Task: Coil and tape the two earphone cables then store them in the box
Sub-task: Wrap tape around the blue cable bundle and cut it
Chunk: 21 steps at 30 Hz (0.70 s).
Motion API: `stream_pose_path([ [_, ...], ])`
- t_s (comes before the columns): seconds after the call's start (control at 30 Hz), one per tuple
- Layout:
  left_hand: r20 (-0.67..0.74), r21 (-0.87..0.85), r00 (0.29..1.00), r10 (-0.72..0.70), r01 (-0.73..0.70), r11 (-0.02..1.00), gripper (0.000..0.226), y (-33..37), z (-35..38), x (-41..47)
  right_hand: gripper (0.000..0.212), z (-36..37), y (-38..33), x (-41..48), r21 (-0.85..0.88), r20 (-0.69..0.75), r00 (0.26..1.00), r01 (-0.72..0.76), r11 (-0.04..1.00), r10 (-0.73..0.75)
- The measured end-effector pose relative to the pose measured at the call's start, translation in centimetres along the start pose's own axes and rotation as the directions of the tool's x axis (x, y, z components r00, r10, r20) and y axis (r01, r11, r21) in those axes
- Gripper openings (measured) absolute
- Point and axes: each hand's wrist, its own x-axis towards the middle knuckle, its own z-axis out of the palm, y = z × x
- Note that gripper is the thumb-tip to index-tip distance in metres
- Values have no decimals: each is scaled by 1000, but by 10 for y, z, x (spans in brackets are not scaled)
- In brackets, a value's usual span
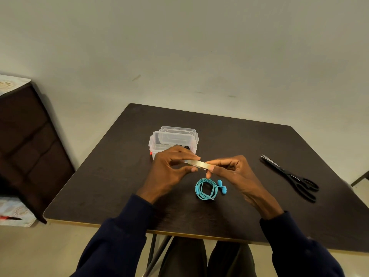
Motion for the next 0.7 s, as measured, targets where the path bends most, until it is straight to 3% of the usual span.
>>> stream_pose_path([
  [0.13,-21,138,998,53,-49,989,20,10,9,-1,13,7,2,2,-47,-83,996,15,999,-19],
  [0.37,-139,82,988,59,-48,995,13,11,5,-3,29,7,-3,3,-28,-15,1000,-9,1000,9],
  [0.7,-182,-19,983,-25,22,1000,20,1,3,-4,43,4,-5,3,33,78,996,-44,998,42],
])
